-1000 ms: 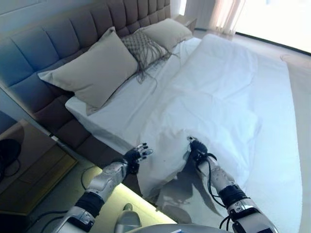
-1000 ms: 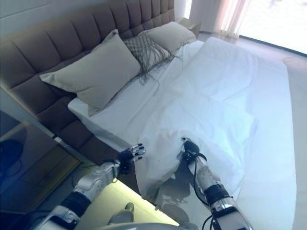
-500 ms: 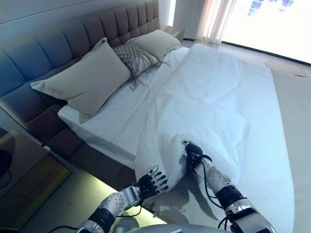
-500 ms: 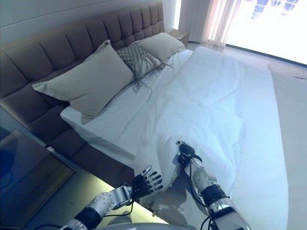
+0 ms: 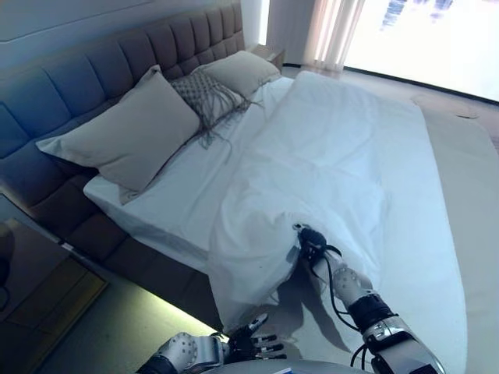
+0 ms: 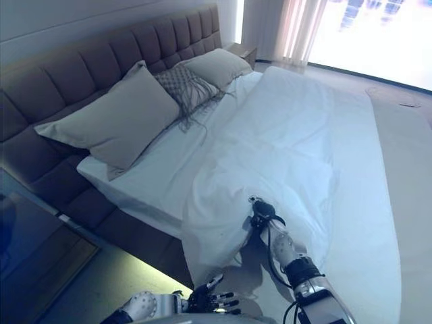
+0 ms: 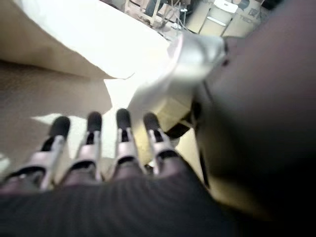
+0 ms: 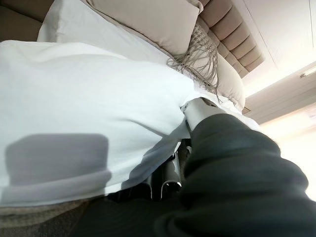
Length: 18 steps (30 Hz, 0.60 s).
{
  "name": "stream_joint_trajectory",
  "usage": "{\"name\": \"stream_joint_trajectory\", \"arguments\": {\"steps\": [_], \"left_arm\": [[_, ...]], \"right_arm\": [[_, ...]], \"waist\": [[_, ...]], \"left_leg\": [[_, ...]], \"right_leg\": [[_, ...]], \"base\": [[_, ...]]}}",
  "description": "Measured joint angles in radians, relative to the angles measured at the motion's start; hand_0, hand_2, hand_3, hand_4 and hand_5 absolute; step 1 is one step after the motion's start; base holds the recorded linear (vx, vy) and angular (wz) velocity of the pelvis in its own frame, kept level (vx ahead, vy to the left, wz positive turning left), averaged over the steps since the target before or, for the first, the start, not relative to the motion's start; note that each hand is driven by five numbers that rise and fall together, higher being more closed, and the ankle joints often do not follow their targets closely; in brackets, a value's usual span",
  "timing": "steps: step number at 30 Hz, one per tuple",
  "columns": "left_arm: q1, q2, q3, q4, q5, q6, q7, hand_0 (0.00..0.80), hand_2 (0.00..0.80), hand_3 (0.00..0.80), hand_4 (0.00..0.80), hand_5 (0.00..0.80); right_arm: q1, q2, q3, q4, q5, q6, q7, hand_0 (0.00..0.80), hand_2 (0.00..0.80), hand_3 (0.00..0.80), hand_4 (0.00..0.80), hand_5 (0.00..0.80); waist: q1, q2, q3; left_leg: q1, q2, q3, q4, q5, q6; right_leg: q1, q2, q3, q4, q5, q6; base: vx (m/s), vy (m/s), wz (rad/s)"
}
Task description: Make the bed neatly
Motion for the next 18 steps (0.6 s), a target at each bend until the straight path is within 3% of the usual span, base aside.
{"name": "stream_joint_trajectory", "arguments": {"steps": [7, 14, 18], "left_arm": [[-0.008, -0.026, -0.025, -0.024, -0.164, -0.022, 0.056, 0.000, 0.000, 0.000, 0.000, 0.000], [-0.040, -0.127, -0.067, -0.019, -0.437, -0.157, 0.158, 0.000, 0.000, 0.000, 0.000, 0.000], [-0.058, -0.135, -0.066, -0.005, -0.545, -0.214, 0.211, 0.000, 0.000, 0.000, 0.000, 0.000]], "right_arm": [[-0.001, -0.021, 0.000, 0.000, 0.012, 0.000, 0.006, 0.800, 0.800, 0.800, 0.800, 0.800], [-0.001, -0.004, 0.000, -0.001, 0.012, -0.005, 0.019, 0.800, 0.800, 0.800, 0.800, 0.800], [-0.001, 0.009, 0.000, -0.002, 0.012, -0.013, 0.019, 0.800, 0.800, 0.800, 0.800, 0.800]], "waist": [[-0.006, 0.024, 0.001], [-0.011, -0.001, 0.017], [-0.015, -0.019, 0.028]], "left_leg": [[0.001, 0.004, 0.000, -0.007, 0.002, -0.003], [0.003, 0.011, 0.004, -0.012, 0.004, -0.007], [0.007, 0.020, 0.006, -0.011, 0.004, -0.012]], "right_leg": [[-0.001, 0.003, 0.000, -0.004, 0.001, 0.003], [-0.003, 0.011, 0.001, -0.003, 0.001, 0.003], [-0.002, 0.018, 0.003, 0.001, 0.000, 0.000]], "base": [[-0.004, -0.020, 0.00], [0.004, -0.063, -0.01], [0.018, -0.039, -0.02]]}}
